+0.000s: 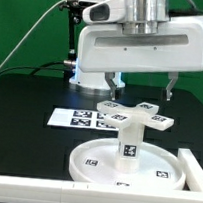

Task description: Assemble round table

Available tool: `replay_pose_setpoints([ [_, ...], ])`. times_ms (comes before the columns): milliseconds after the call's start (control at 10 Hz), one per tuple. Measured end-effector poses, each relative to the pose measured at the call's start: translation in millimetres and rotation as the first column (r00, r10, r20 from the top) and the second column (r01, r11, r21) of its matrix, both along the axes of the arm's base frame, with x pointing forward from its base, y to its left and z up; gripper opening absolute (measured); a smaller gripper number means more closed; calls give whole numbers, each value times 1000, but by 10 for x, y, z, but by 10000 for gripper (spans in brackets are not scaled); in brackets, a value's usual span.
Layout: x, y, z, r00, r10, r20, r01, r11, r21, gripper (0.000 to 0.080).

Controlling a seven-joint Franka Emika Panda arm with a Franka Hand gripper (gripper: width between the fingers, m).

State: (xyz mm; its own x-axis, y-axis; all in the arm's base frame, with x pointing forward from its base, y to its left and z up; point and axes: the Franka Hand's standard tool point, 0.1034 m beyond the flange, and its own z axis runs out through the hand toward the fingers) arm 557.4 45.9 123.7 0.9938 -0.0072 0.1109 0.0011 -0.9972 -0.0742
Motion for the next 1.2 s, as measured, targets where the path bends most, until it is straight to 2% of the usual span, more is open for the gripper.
replay_pose_setpoints([
  [200,35,-81,-45,968,250,-20,-251,967,-47,649],
  [400,30,-84,-50,950,311,-19,-312,949,-52,649],
  [700,3,2,-95,985,166,-50,-168,985,-28,649],
  [800,-3,-38,-142,989,142,-50,-144,989,-27,649],
  [900,0,-89,-150,993,101,-56,-102,995,-7,649],
  [1200,-2,-93,-154,994,86,-64,-86,996,-7,649],
])
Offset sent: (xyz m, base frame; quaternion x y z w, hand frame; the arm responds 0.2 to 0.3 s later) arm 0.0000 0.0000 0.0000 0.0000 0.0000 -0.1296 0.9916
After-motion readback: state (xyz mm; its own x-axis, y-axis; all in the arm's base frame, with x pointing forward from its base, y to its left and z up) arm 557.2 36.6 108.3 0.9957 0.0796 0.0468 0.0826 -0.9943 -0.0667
